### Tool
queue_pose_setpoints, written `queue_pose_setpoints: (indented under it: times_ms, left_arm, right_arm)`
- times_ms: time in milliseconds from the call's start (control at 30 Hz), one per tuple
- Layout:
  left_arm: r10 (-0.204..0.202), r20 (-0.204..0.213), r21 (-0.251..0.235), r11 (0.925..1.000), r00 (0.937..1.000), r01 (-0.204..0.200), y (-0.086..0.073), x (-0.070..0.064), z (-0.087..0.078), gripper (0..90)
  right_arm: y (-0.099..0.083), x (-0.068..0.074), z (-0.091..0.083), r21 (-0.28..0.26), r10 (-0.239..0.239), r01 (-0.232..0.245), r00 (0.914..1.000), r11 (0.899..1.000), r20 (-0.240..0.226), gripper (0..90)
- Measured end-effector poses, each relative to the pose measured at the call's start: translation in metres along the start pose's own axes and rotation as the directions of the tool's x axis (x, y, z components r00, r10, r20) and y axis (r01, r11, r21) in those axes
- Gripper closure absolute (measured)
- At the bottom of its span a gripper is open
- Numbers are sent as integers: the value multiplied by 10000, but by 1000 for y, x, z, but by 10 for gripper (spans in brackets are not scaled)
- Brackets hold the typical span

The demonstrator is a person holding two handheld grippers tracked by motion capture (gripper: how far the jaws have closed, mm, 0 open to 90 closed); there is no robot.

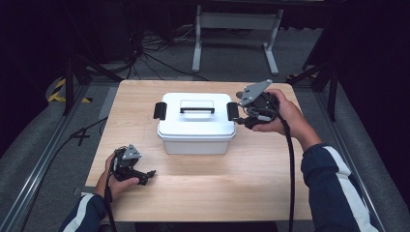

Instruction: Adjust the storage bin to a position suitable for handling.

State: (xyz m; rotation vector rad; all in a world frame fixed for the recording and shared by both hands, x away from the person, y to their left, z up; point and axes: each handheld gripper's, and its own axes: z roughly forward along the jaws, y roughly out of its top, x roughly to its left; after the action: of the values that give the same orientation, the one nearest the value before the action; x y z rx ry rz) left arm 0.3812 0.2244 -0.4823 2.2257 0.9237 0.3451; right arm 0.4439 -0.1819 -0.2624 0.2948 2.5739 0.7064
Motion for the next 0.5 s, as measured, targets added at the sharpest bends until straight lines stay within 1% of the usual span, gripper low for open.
queue_pose_setpoints:
  times_ms: [133,167,200,267,367,500]
  left_arm:
    - [8,21,40,10000,10000,-8,0,0,0,2]
    - [8,21,40,10000,10000,-8,0,0,0,2]
    - [-9,2,-5,10000,10000,9,0,0,0,2]
    - [6,23,41,10000,10000,-6,0,0,0,2]
    - [9,24,43,10000,10000,-9,0,0,0,2]
    - [0,3,4,10000,10000,0,0,0,0,2]
  right_arm:
    - [15,-2,9,134,-206,206,9998,9997,3,453]
    - [15,-2,9,134,-206,206,9998,9997,3,453]
    - [18,-3,11,155,-237,237,9997,9996,-62,454]
    - [25,-3,16,202,-369,369,9993,9991,-22,456]
    - [35,-3,26,371,-572,578,9982,9976,-180,465]
    - [43,-3,37,489,-745,759,9968,9959,-303,473]
